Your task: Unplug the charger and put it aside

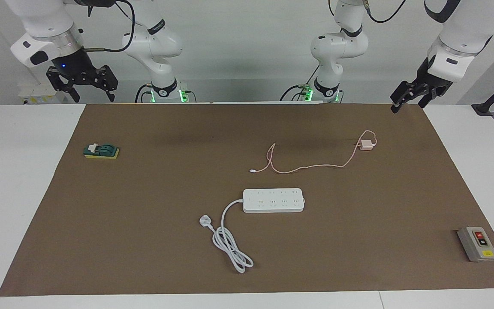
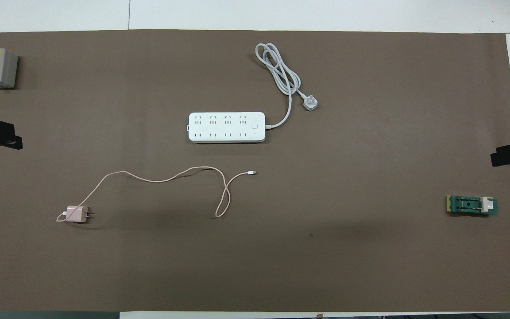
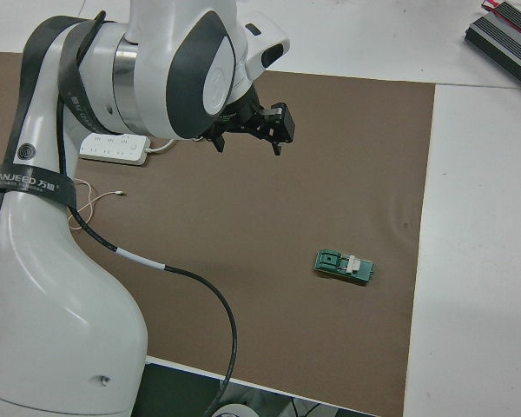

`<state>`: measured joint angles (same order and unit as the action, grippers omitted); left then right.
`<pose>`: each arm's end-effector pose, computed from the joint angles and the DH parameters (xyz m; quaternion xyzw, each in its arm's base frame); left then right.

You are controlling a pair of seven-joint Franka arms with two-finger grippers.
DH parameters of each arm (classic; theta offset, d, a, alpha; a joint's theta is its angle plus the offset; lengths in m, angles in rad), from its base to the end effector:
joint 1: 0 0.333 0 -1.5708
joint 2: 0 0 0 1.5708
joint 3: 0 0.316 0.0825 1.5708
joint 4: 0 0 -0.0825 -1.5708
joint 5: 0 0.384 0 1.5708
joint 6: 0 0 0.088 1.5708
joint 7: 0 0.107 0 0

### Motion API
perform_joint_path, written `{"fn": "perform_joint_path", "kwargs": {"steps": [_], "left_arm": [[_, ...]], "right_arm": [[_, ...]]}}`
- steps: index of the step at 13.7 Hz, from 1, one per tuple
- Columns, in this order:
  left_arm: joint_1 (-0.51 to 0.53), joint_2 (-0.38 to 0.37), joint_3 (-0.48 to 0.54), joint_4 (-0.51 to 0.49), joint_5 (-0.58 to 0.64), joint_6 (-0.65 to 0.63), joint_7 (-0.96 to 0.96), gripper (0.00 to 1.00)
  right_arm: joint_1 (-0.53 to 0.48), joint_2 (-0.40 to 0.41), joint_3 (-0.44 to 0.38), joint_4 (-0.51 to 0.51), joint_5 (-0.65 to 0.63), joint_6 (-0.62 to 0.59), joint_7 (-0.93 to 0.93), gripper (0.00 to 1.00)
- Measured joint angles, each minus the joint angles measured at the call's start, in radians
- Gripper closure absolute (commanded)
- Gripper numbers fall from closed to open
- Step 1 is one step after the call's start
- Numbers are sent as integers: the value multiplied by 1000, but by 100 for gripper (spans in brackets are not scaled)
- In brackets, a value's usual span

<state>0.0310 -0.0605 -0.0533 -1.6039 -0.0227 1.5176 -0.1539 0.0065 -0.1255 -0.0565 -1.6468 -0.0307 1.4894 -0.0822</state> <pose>0.5299 -0.0153 0.6371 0.9977 0.0654 -0.0137 0.0086 0.5054 -0.0308 0.6484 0.9997 0.0154 -0.0168 0.0107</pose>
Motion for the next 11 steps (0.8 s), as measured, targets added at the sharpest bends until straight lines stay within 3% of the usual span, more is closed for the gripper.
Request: {"fn": "perform_joint_path", "kwargs": {"steps": [11], "left_arm": [[-56, 22, 29, 1, 0, -11, 39, 0]], "right_arm": [[0, 0, 1, 0, 3, 0, 0, 0]]}}
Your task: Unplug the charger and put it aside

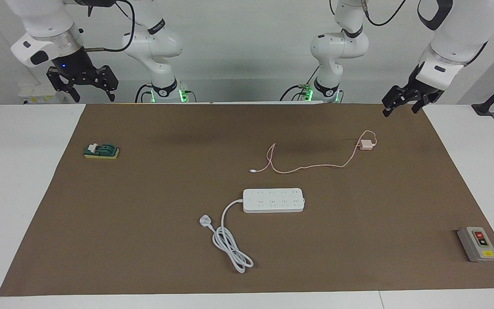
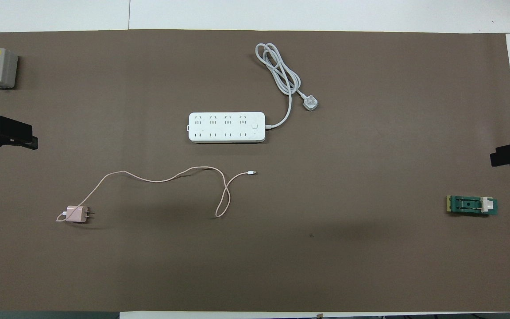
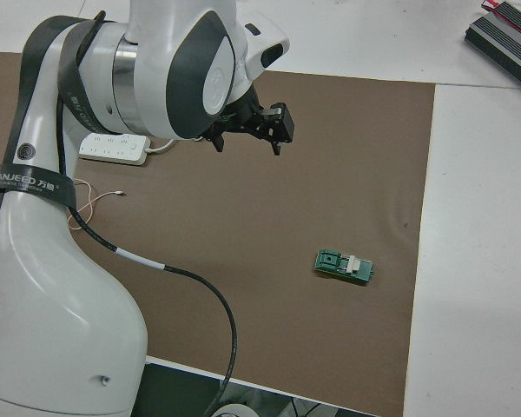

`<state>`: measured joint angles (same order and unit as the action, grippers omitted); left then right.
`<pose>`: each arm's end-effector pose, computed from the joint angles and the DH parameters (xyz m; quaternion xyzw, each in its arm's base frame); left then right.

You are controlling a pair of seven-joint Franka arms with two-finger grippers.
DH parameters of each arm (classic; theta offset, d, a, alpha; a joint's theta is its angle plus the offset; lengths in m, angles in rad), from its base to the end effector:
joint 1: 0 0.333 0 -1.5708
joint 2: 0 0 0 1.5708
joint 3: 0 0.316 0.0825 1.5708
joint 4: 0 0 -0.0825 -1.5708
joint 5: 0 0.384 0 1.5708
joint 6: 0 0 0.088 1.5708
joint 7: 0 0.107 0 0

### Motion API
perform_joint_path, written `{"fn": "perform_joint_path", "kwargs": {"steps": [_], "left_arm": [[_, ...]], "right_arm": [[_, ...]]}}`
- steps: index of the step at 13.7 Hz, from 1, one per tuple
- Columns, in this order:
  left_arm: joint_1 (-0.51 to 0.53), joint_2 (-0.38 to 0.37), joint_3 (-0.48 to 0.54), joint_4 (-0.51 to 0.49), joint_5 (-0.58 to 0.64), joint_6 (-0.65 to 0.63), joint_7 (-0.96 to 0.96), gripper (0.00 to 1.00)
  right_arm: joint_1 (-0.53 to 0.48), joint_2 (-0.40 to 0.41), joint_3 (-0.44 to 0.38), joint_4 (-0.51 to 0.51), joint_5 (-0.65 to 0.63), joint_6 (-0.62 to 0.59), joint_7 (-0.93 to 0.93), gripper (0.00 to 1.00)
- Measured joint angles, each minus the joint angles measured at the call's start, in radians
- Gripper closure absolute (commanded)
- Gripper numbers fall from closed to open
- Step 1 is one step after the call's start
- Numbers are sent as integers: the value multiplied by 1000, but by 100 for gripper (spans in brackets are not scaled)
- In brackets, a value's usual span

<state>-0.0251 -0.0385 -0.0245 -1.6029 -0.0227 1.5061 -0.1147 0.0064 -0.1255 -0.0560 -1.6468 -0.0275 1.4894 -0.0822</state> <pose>0.5346 -0.0294 0.6250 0.9990 0.0321 -0.0299 0.0084 0.5055 -0.0302 0.6484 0.9997 0.0157 -0.0167 0.0091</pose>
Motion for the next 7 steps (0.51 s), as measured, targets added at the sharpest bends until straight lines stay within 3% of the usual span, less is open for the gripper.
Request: {"fn": "perform_joint_path", "kwargs": {"steps": [7], "left_arm": [[-10, 5, 5, -1, 0, -11, 0, 0]], "right_arm": [[0, 0, 1, 0, 1, 0, 0, 0]]}}
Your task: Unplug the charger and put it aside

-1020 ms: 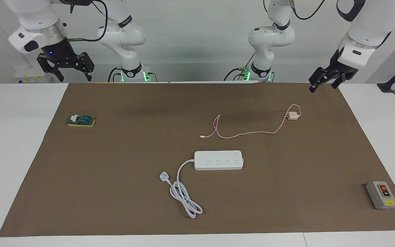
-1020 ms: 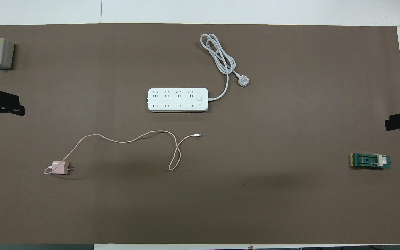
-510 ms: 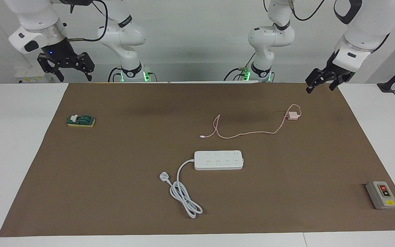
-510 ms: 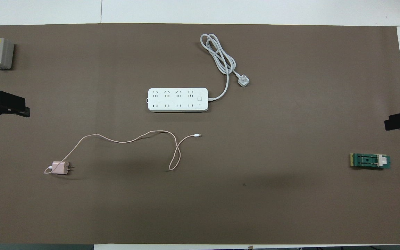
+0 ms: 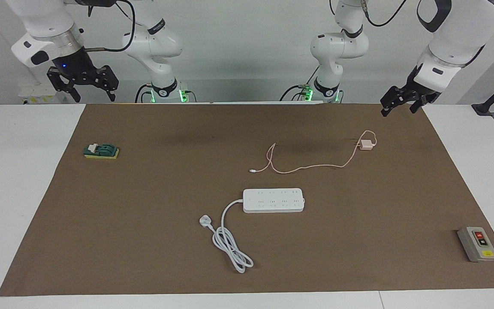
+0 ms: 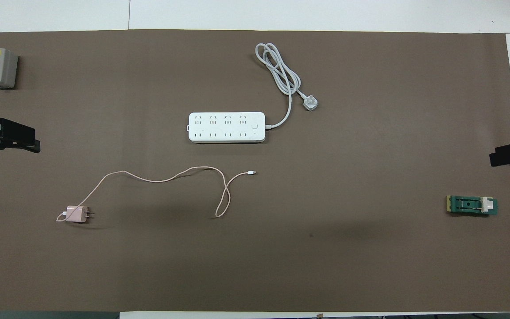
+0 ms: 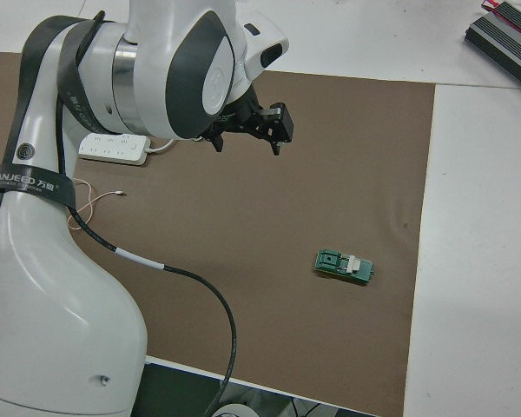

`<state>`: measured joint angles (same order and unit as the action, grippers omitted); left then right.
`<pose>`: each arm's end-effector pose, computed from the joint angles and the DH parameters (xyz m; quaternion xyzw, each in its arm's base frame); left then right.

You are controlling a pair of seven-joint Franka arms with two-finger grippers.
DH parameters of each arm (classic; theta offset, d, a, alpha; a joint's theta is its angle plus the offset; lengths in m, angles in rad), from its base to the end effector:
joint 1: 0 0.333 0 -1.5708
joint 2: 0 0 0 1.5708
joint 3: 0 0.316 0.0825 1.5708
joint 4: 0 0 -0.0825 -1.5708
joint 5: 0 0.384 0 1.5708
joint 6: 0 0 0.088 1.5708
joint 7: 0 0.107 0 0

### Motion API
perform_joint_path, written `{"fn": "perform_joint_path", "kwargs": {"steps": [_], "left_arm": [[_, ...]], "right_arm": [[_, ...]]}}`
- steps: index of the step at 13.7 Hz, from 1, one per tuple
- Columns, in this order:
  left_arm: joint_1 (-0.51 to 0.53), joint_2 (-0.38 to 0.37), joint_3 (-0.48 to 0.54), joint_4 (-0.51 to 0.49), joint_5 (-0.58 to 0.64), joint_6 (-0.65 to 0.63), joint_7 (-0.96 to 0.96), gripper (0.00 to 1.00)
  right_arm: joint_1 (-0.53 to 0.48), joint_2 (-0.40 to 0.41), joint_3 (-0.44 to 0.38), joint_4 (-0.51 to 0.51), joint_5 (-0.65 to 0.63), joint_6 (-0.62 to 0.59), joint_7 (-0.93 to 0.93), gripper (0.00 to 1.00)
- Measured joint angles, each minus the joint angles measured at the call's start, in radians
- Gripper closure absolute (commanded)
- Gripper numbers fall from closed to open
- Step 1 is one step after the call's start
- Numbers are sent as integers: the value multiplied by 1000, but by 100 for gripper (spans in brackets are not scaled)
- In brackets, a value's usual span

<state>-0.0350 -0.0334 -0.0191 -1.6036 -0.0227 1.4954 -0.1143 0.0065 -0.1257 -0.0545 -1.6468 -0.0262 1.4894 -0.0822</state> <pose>0.5347 -0.0317 0.6211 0.9988 0.0297 -0.0382 0.0078 0.5055 -0.0292 0.6485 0.9997 0.0165 -0.0165 0.0086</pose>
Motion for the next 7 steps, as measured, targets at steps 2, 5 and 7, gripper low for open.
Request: {"fn": "perform_joint_path", "kwargs": {"steps": [2, 5, 7], "left_arm": [[-2, 1, 1, 0, 0, 0, 0, 0], [-2, 2, 3, 0, 0, 0, 0, 0], [-2, 2, 3, 0, 0, 0, 14, 0]], "right_arm": [[0, 0, 1, 0, 0, 0, 0, 0], [0, 0, 2, 0, 0, 0, 0, 0], [0, 0, 2, 0, 0, 0, 0, 0]]}}
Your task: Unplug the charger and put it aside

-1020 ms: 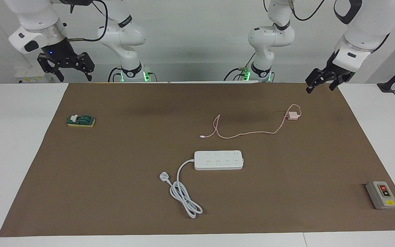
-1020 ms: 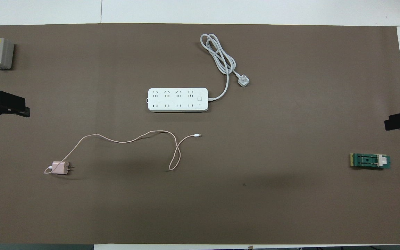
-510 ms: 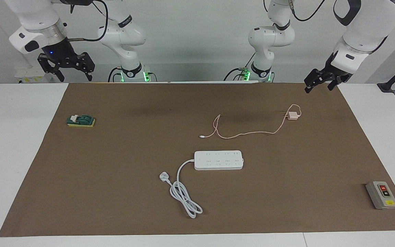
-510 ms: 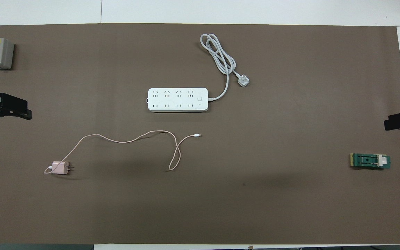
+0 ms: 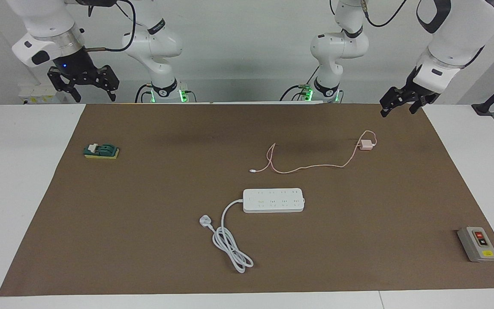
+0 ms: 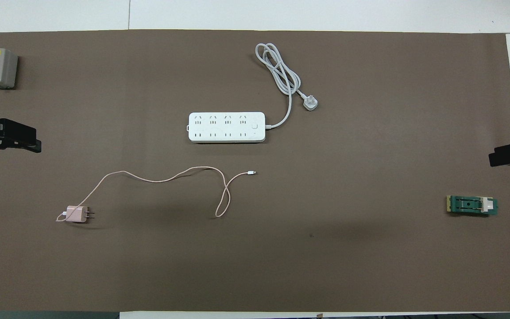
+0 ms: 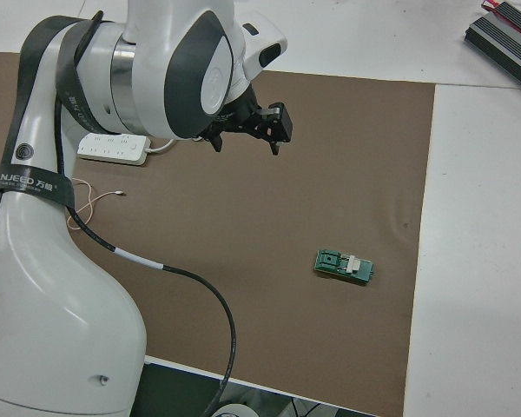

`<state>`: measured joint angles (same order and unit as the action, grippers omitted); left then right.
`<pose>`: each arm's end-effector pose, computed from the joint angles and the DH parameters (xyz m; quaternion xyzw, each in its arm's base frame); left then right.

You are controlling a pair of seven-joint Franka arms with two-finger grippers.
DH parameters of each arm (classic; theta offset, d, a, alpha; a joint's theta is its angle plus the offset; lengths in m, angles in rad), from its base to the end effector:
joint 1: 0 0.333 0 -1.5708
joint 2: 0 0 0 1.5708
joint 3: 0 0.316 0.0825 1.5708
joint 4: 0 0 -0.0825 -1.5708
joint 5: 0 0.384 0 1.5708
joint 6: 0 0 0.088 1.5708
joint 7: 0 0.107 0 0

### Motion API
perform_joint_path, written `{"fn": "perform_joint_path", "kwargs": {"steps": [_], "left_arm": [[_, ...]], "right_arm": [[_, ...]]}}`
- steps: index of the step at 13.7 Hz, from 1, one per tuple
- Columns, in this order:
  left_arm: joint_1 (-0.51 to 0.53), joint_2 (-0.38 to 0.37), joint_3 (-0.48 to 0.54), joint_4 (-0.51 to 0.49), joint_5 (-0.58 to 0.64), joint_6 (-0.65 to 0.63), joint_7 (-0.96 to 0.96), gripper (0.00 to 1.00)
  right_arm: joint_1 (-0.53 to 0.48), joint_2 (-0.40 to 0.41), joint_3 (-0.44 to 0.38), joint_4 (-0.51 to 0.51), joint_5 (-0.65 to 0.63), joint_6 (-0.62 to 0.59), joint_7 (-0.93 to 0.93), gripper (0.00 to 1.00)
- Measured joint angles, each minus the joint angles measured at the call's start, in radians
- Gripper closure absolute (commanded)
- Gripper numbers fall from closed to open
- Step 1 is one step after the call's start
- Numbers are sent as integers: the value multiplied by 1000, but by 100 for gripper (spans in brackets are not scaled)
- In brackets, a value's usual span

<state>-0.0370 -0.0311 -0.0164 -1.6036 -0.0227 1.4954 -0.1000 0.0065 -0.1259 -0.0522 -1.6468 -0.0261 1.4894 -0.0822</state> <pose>0.5354 -0.0313 0.6198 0.9989 0.0229 -0.0393 0.0081 0.5055 -0.0279 0.6486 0.9997 0.0176 -0.0164 0.0087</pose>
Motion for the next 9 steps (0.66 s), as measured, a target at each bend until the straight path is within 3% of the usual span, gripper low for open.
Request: {"fn": "perform_joint_path", "kwargs": {"steps": [9], "left_arm": [[0, 0, 4, 0, 0, 0, 114, 0]], "right_arm": [[0, 0, 1, 0, 0, 0, 0, 0]]}}
